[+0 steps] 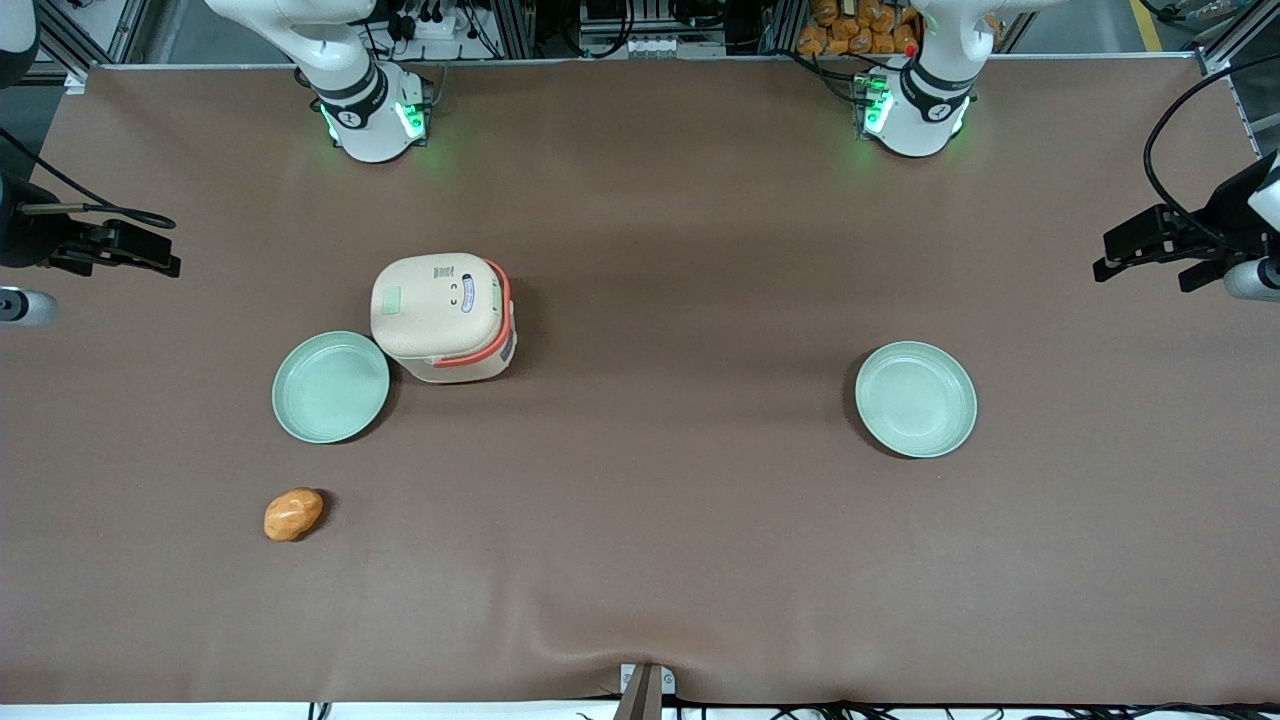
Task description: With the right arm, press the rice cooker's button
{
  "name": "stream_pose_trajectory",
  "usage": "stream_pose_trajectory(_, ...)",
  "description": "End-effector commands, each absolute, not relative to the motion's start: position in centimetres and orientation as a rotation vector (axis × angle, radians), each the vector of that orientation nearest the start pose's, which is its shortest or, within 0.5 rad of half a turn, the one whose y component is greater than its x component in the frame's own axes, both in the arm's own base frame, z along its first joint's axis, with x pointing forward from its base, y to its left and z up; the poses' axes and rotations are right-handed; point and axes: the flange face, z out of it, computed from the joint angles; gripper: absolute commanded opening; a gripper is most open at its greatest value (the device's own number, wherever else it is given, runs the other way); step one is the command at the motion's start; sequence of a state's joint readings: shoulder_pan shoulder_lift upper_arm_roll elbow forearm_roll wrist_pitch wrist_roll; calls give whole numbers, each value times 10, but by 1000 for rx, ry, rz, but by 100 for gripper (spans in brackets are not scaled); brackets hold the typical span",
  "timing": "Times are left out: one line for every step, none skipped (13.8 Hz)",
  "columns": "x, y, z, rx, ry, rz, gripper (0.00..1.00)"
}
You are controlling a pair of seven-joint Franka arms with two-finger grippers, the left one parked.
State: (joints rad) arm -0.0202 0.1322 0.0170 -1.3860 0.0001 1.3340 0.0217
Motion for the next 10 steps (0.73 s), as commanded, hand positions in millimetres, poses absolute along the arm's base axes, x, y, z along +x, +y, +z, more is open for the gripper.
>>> stream_pose_trajectory(565,-4,620,-3126,43,298,100)
stream_pose_trajectory(565,-3,621,-3124,42,298,100)
stream_pose_trajectory(565,-3,621,-3124,38,298,100)
stream_pose_trajectory(566,-3,620,-3124,38,298,100)
stream_pose_trajectory(566,-3,620,-3124,40,298,100)
stream_pose_trajectory(566,-4,618,-3122,47,303,100)
stream_pose_trajectory(566,-4,619,-3127,48,303,100)
stream_pose_trajectory(564,-2,618,-3127,44,327,100)
stream_pose_trajectory(561,4,615,-3123,32,375,100)
stream_pose_trajectory(561,10,613,-3126,41,383,100)
